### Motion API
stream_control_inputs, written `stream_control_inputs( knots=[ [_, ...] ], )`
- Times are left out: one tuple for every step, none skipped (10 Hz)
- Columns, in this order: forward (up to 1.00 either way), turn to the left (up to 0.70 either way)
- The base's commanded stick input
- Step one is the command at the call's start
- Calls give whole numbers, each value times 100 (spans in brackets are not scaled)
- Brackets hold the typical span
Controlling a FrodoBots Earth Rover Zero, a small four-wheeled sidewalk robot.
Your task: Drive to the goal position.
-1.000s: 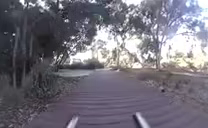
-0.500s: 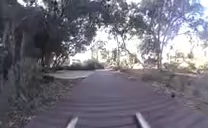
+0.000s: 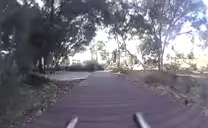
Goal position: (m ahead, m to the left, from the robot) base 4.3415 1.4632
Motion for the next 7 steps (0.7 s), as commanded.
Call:
stream_control_inputs(
  knots=[
    [100, 0],
    [100, 0],
    [100, 0],
    [100, 0],
    [100, 0],
    [100, 0],
    [100, 0]
  ],
)
